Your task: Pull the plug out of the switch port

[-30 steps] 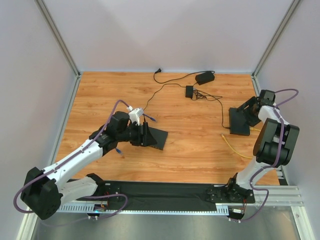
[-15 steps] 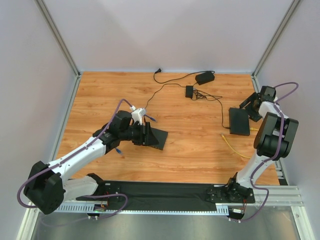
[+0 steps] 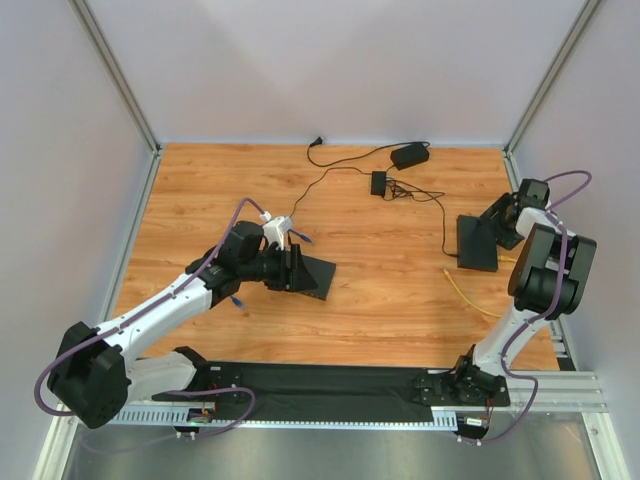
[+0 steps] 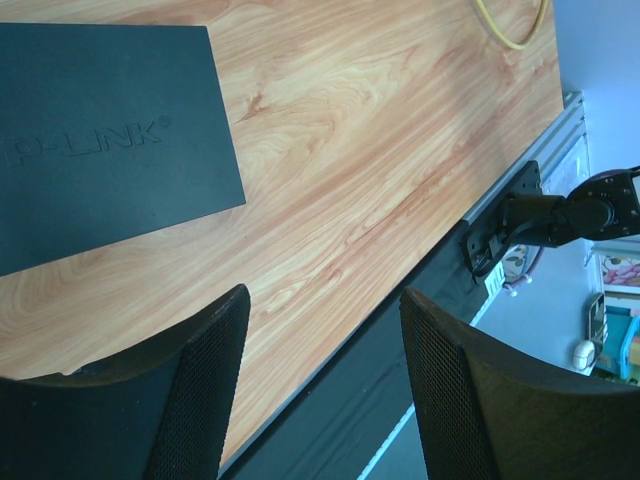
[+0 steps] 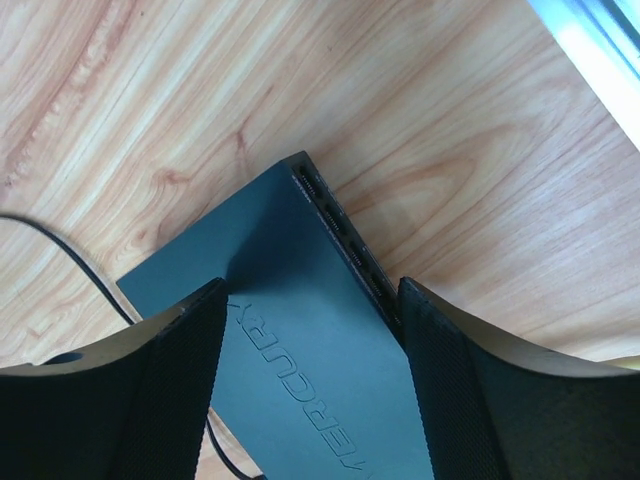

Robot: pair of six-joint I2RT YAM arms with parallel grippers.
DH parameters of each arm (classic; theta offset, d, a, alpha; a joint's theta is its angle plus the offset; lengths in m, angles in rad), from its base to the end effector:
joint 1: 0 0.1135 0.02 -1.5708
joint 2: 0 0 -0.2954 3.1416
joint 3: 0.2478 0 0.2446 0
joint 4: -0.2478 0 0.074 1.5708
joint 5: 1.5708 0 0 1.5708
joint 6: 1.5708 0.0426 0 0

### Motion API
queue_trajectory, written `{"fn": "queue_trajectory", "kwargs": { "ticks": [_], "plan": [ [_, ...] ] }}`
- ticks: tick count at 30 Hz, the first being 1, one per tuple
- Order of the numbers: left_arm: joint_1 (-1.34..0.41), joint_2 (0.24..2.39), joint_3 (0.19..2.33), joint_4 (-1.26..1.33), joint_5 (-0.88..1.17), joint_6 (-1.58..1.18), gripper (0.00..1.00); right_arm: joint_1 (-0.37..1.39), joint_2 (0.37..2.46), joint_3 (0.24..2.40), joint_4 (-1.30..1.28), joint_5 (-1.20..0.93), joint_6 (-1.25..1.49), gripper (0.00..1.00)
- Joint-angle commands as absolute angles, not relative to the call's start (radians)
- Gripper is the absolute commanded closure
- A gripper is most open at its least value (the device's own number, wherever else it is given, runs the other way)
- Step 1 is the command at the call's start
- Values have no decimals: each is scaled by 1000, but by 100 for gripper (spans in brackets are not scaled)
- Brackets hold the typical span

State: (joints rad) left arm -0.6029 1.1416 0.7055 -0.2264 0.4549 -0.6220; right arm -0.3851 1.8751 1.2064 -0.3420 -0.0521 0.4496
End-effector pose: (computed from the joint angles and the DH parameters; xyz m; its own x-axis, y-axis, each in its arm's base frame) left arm 0.1754 -0.1435 0.2673 -0.8748 -0.0332 -0.4833 0.3507 0.6449 -0.6790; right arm 0.3657 -0.1458 0.1967 -0.5552 0.6934 -0.4593 0.6560 0.7046 0.2706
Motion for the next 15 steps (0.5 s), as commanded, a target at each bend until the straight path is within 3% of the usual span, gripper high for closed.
{"fn": "queue_trajectory", "kwargs": {
  "ticks": [1,15],
  "plan": [
    [-611,1127,719,-219,463,-612,30,-371,1824,1166,-316,-118,437,30],
    [-660,1215,833,-265,391,-601,35,-157,1727,1026,-304,-164,537,34]
  ]
}}
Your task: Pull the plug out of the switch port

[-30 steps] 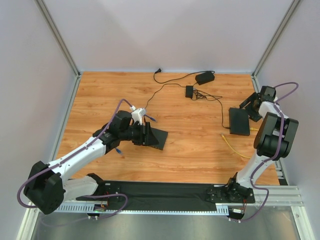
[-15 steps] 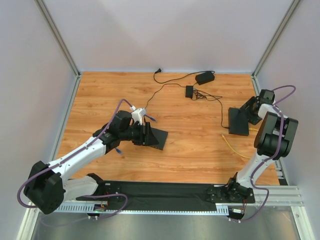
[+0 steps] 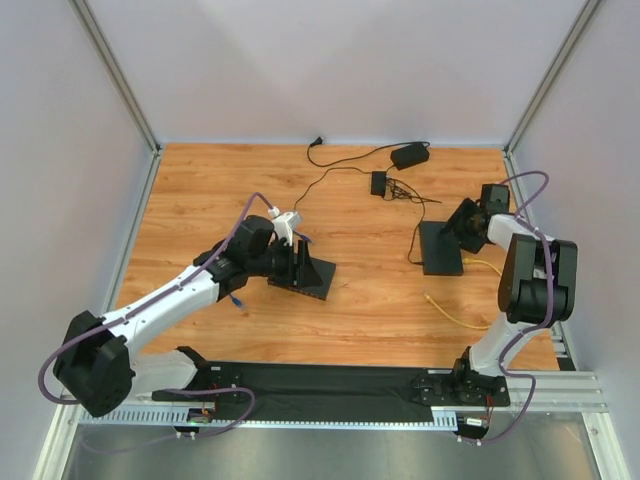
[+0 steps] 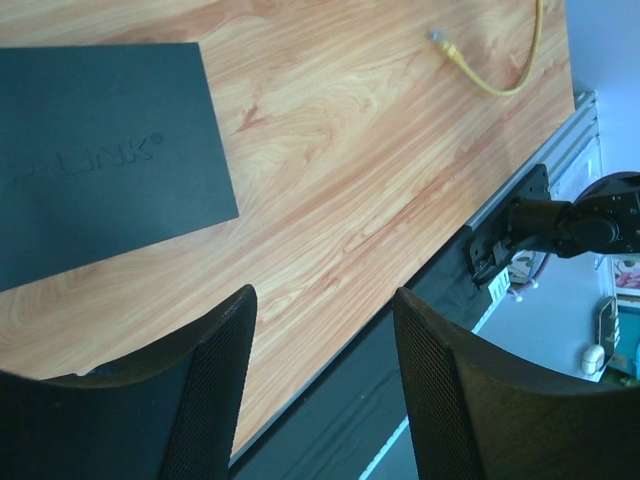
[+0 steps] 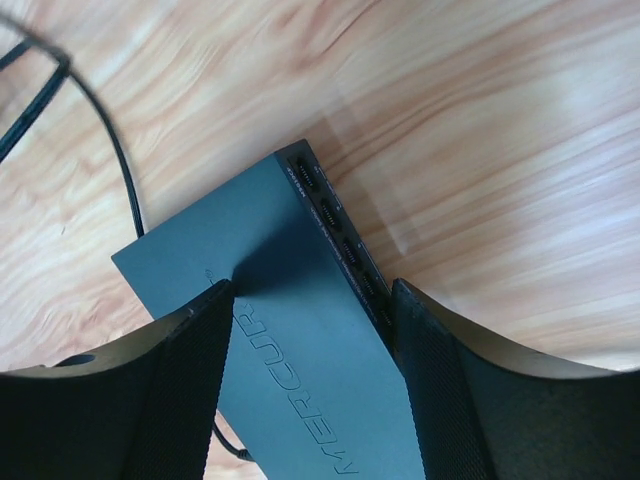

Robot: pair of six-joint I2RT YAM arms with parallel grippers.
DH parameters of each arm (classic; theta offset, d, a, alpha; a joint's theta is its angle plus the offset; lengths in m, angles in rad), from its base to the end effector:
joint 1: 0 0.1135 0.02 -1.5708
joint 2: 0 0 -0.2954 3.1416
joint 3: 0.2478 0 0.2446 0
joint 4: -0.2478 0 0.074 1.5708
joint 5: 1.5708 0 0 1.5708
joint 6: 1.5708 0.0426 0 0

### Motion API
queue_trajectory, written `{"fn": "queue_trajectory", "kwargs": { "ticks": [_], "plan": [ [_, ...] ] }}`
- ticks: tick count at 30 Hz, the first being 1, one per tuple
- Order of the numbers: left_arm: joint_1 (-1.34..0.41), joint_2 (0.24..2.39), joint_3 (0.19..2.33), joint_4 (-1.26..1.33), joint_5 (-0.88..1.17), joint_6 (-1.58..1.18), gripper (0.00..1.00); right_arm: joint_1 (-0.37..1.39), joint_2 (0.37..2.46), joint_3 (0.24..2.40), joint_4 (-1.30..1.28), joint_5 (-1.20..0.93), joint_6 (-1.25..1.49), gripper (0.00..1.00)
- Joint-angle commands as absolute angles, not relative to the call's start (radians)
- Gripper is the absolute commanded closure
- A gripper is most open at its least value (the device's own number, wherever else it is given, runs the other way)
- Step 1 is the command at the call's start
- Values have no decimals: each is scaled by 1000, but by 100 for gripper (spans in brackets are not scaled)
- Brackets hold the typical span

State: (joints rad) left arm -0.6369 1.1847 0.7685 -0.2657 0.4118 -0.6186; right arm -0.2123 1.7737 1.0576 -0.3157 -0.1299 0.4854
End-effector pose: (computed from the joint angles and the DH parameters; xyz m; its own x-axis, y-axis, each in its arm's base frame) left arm 0.1809 -0.1550 0.2749 -0.8737 -0.0147 -0.4862 0.3537 0.6670 -0.6557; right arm 0.3506 -0.0699 0.1927 -0.6749 0.6187 -0.4021 0.5187 0.7854 0.3378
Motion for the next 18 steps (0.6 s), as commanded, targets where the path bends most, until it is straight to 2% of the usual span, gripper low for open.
{"fn": "queue_trajectory", "kwargs": {
  "ticks": [1,10,12,16,18],
  "plan": [
    [-669,1227,856,-265,387,-607,36,-140,1723,1016,-298,-164,551,34],
    [-744,1451,1038,-259,362,-649,41,-28,1635,874,-189,-216,800,36],
    [-753,1517,1069,-244,380,-669,43,-5,1611,861,-164,-250,816,36],
    [-779,1629,1191,-250,385,-680,53,25,1565,871,-187,-261,802,35],
    [-796,1696,1242,-262,374,-677,53,20,1528,890,-262,-211,738,34]
  ]
}}
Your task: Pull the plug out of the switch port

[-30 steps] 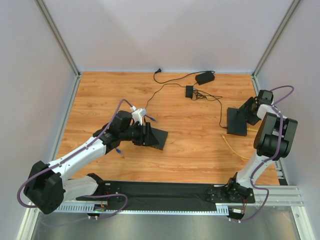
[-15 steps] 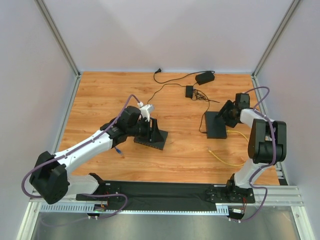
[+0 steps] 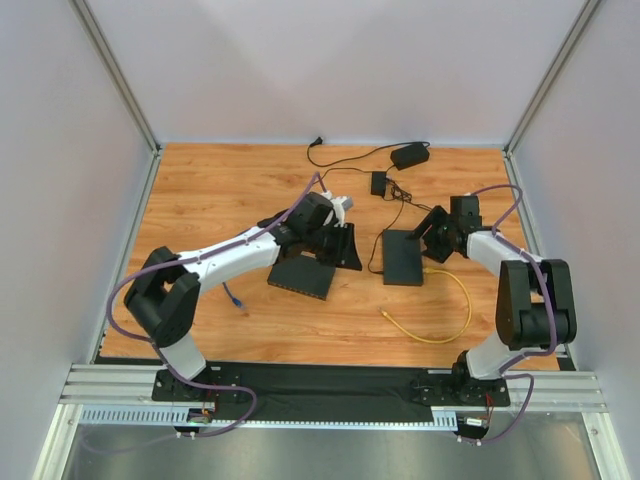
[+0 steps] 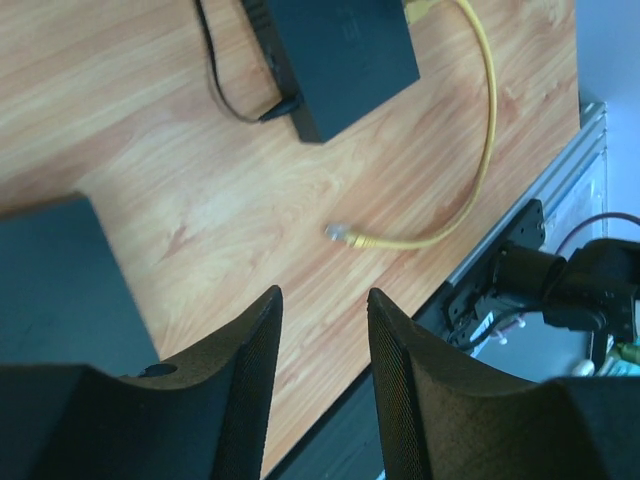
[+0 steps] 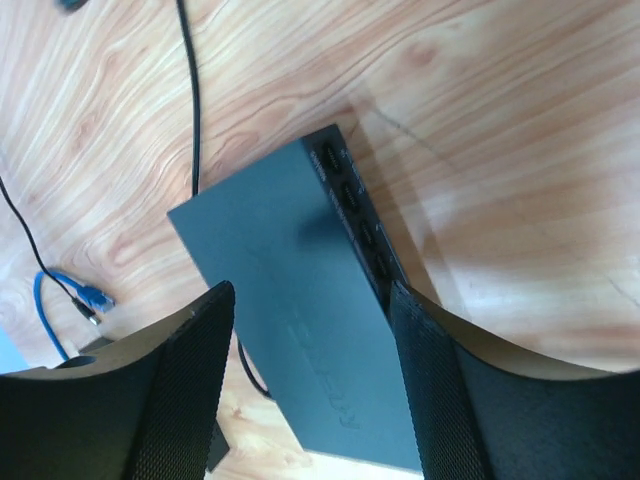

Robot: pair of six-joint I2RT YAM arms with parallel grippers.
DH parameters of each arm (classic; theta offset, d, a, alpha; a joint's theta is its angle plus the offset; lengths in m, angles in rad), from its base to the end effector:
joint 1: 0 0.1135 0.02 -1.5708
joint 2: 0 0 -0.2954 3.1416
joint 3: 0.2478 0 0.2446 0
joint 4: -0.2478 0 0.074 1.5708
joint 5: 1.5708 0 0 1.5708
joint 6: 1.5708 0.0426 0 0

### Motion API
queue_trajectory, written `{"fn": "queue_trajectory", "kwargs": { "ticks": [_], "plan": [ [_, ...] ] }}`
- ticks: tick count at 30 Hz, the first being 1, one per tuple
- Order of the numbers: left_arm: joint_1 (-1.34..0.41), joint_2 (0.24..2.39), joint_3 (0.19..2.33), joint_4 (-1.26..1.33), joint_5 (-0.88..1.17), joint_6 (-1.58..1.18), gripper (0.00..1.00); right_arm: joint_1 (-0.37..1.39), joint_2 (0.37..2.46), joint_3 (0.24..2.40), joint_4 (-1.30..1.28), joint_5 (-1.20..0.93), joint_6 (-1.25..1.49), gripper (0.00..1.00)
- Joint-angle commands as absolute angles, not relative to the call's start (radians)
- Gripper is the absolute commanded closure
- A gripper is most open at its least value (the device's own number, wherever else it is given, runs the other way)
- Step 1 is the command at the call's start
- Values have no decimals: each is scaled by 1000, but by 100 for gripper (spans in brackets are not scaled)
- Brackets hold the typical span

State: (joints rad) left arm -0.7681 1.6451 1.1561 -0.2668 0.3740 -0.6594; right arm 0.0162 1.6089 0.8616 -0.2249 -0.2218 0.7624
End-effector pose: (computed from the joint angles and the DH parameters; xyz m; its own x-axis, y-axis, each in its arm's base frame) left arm 0.2497 -0.2628 0.2717 -0.9033 0.0796 -0.4217 0.3601 0.6751 -0.6439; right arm 0.3109 0.0144 0.1961 -0.6939 0.6626 -0.2820 0.4694 0.7132 0.5206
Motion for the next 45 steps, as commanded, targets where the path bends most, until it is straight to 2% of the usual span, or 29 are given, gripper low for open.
{"fn": "queue_trajectory", "kwargs": {
  "ticks": [1,7,11,14,21,30,45],
  "plan": [
    [-816,1719,1297,-282,367,-673,53,17,1513,903,-285,-193,720,34],
    [-868,1916,1494,-299,368,-690,52,-66,1387,844,-345,-190,635,32],
    [-893,2054,1629,-333,336,-687,53,-188,1304,650,-206,-372,664,34],
    [-905,2123,1725,-354,290,-684,56,-251,1282,566,-111,-472,684,37],
    [-923,2261,1900,-455,216,-695,63,-278,1298,417,66,-558,721,48],
    [-925,2379,1986,-597,166,-759,72,-291,1388,338,271,-591,818,54],
    [-933,2388,1960,-623,153,-764,73,-288,1402,246,376,-523,905,61]
  ]
}}
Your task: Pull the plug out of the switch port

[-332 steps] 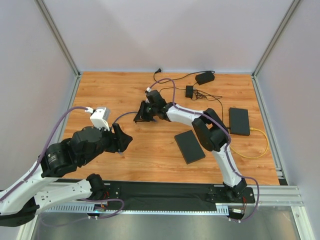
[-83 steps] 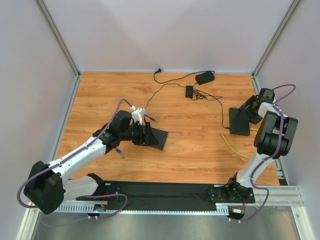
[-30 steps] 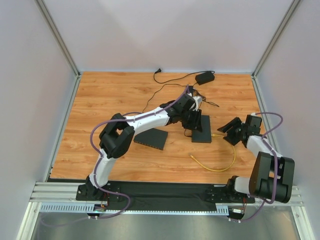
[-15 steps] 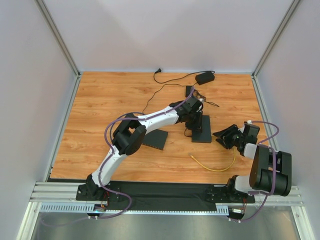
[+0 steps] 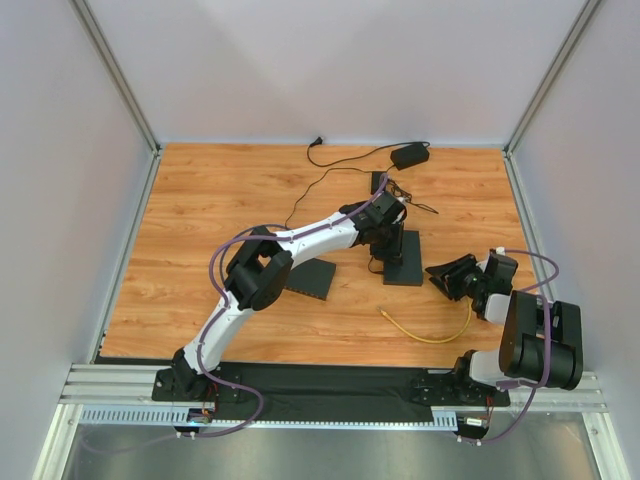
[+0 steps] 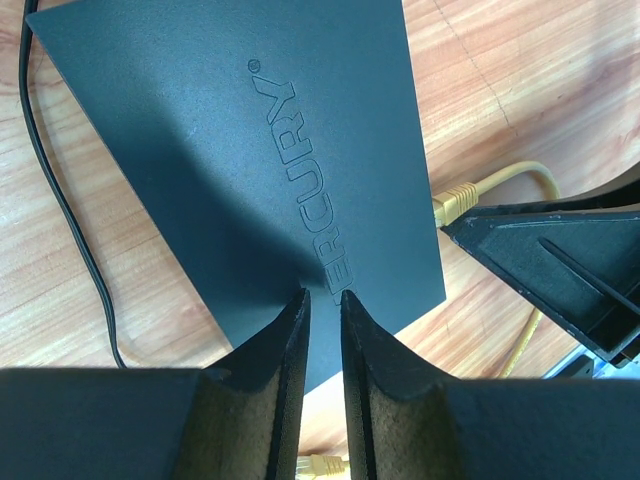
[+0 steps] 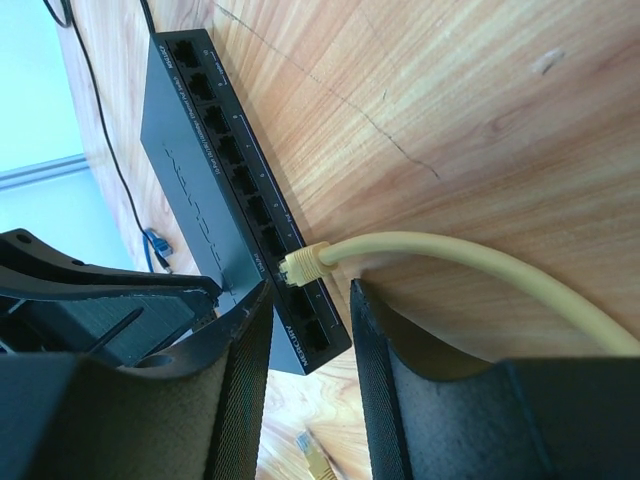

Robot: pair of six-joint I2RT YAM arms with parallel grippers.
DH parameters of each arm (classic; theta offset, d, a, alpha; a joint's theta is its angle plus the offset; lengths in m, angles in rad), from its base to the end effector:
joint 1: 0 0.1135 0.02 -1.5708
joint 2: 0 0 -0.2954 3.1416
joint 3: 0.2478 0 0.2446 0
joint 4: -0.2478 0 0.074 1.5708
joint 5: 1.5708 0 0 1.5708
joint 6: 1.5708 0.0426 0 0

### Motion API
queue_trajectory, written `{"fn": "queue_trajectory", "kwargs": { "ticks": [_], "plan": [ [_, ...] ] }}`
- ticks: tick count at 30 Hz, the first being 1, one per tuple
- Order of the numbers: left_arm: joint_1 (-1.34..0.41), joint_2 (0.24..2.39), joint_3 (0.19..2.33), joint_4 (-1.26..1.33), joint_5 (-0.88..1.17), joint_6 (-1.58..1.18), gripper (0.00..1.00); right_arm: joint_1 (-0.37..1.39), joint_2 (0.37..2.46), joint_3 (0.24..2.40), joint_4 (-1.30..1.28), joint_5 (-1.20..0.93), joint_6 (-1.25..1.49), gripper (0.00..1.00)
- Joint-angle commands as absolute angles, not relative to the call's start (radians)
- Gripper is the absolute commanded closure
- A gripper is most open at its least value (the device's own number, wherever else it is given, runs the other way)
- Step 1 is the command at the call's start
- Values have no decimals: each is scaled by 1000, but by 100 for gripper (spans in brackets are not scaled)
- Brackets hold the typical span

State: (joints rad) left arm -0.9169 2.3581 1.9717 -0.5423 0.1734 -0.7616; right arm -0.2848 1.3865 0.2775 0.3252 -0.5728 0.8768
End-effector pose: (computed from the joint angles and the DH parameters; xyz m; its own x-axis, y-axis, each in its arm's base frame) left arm 0.3232 -0.4339 0.1953 -0.9354 0.1032 -0.3381 0.2752 0.8129 -0.5133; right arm 0.2013 -0.0349 0.1408 -0.5350 0.8298 -0.1589 0.4362 0.4324 0.7892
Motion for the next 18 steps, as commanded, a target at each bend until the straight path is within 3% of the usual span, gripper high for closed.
{"fn": "queue_trajectory", "kwargs": {
  "ticks": [1,18],
  "plan": [
    [-934,2390,1960,-623,155,-764,73,-287,1407,242,391,-517,917,61],
    [-939,2385,1939,-617,169,-756,75,-233,1465,230,436,-456,980,64]
  ]
}}
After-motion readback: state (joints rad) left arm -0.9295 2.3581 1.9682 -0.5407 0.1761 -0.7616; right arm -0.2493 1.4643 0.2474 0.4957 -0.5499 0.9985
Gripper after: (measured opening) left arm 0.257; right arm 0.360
